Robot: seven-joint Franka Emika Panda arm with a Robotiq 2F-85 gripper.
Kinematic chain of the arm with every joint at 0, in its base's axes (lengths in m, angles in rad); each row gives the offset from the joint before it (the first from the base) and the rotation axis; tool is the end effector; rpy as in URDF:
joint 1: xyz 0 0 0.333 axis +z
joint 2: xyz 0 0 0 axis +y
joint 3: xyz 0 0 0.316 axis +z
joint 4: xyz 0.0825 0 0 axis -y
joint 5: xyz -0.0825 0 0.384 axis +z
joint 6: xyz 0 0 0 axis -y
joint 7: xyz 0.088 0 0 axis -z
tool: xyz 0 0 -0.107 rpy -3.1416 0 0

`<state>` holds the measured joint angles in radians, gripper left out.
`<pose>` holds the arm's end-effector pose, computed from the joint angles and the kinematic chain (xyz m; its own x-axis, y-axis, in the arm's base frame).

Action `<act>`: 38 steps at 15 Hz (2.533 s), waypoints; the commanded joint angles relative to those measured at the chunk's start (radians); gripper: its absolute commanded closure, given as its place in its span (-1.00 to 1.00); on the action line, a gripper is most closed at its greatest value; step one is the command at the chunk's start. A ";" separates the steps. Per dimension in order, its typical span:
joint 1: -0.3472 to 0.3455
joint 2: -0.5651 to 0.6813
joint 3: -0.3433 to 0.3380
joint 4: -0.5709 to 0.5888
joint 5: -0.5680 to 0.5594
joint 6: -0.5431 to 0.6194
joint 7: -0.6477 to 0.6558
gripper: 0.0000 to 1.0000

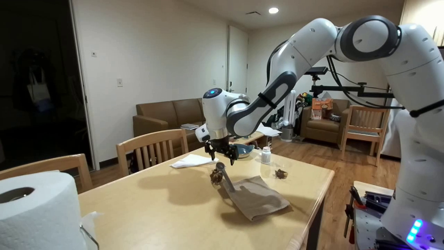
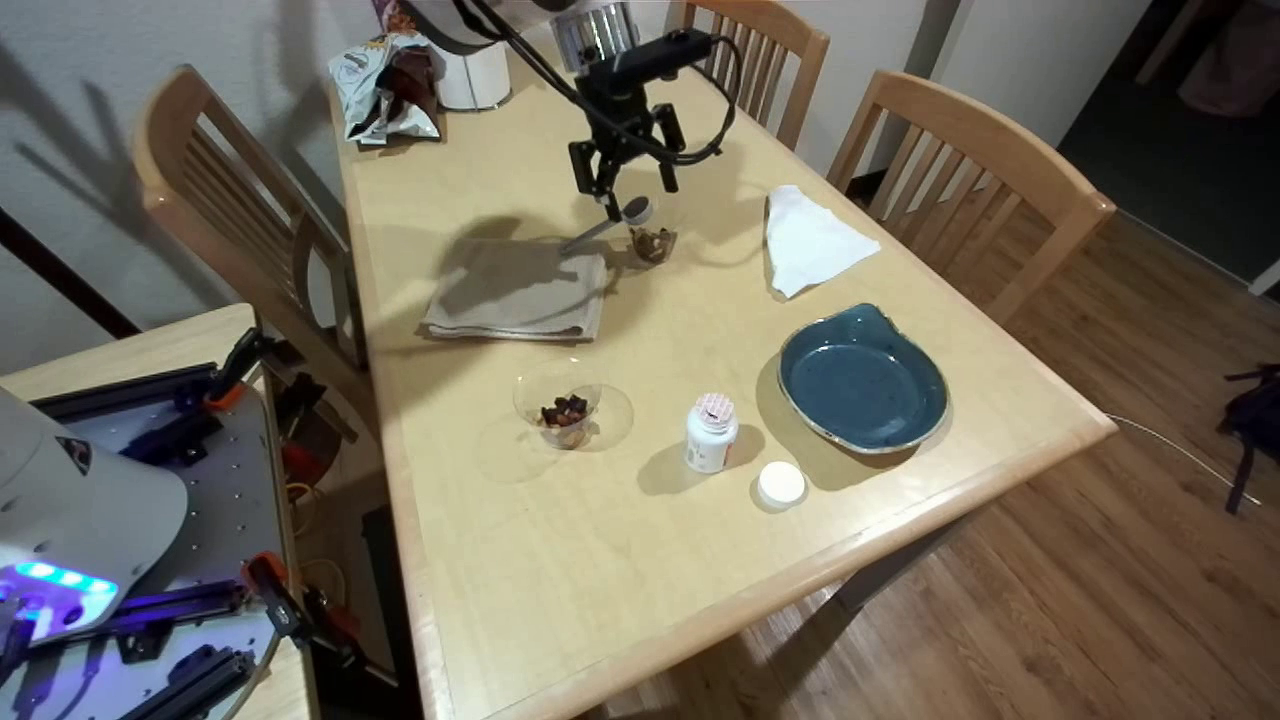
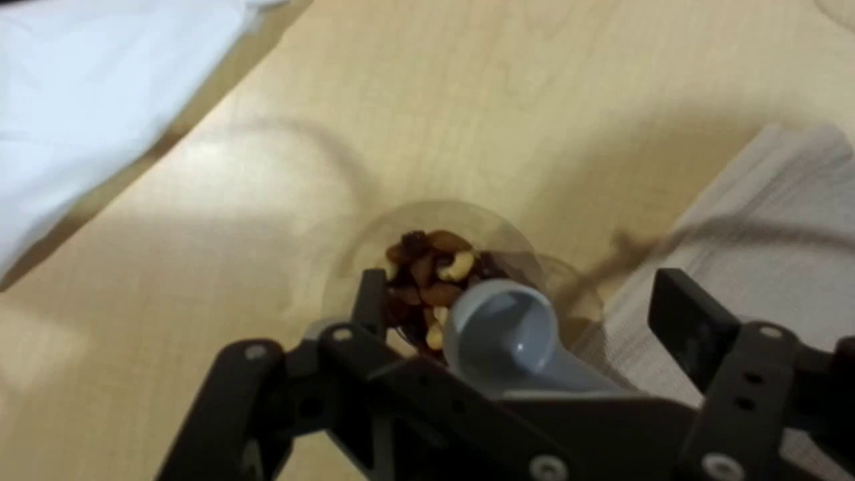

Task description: Move the spoon from the white towel to the table then use the towel to wipe the table

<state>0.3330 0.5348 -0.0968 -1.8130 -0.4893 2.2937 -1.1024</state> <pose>0.6313 0.1458 0.2446 -0.0960 0.9143 -0.3934 0.9895 0.1304 0.0616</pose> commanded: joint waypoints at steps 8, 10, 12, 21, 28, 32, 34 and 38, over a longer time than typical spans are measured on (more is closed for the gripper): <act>-0.112 0.022 0.153 0.018 -0.029 0.027 -0.054 -1.00; -0.119 0.043 0.181 0.035 -0.037 0.045 -0.108 -1.00; -0.138 0.071 0.223 0.050 -0.002 0.071 -0.188 -1.00; -0.164 0.273 0.431 0.142 0.181 0.074 -0.548 -1.00; -0.123 0.233 0.395 0.142 0.203 0.019 -0.576 -1.00; -0.101 0.157 0.374 0.078 0.185 0.071 -0.542 -1.00; -0.105 0.113 0.380 0.025 0.191 0.113 -0.543 -1.00; -0.118 0.015 0.382 -0.135 0.205 0.191 -0.510 -1.00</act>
<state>0.2263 0.6558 0.2891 -1.7881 -0.2970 2.4149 -1.6578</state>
